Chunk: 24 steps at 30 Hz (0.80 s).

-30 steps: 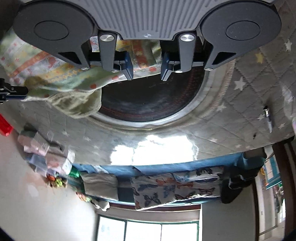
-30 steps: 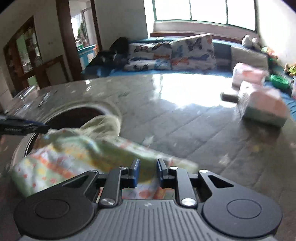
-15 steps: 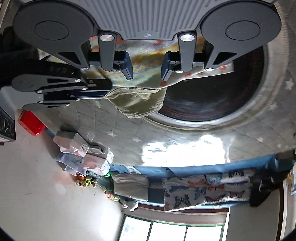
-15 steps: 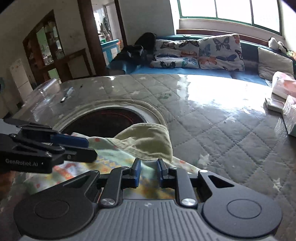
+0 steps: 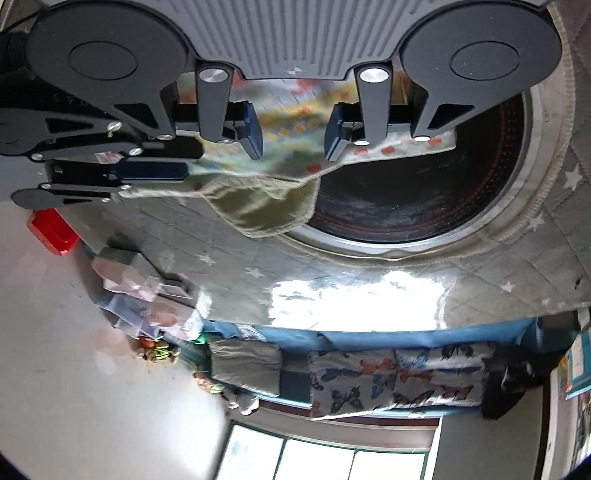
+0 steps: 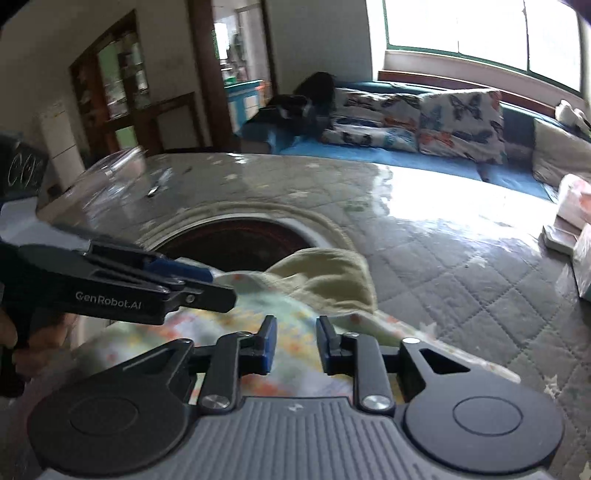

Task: Fold clothes

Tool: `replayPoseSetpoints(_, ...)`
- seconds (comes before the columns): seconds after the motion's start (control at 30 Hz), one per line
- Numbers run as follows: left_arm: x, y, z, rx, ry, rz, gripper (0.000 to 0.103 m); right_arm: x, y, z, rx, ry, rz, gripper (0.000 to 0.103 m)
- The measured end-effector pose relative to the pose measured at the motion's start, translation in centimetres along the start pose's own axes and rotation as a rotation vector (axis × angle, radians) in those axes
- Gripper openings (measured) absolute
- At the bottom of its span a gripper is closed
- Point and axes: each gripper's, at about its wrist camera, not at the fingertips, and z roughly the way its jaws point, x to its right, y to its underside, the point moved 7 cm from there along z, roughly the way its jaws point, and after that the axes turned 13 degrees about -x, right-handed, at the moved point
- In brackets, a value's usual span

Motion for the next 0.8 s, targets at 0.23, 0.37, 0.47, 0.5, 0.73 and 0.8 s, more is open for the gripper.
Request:
replayPoseSetpoints(0.23,1.7,3.7,-2.8,0.047,-0.016,0.063,0.040,-3.3,2.4,-1.6,0.005,0.006,-0.105,0.031)
replayPoseSetpoints(0.37,2.0,5.8,-3.1,0.045,-0.041,0.084,0.040,-5.2,3.9,-1.9,0.005,0.005,-0.145,0.031)
replayPoseSetpoints(0.47,1.9,6.9,-3.1,0.051,-0.056,0.077,0.040,-6.5,4.9,-1.8,0.009,0.011,-0.163,0.031)
replayPoseSetpoints(0.5,1.8,7.3,-3.1,0.054,-0.061,0.075,0.040,-6.8,5.2,-1.8,0.007,0.009,-0.163,0.032)
replayPoseSetpoints(0.73,1.6,8.2,-3.5,0.083,-0.086,0.059,0.043,-7.5,6.1,-2.2,0.025,0.001,-0.157,0.032)
replayPoseSetpoints(0.8,1.5,8.3,-3.3,0.085,-0.088,0.051,0.043,-7.4,6.1,-2.1,0.020,0.000,-0.150,0.032)
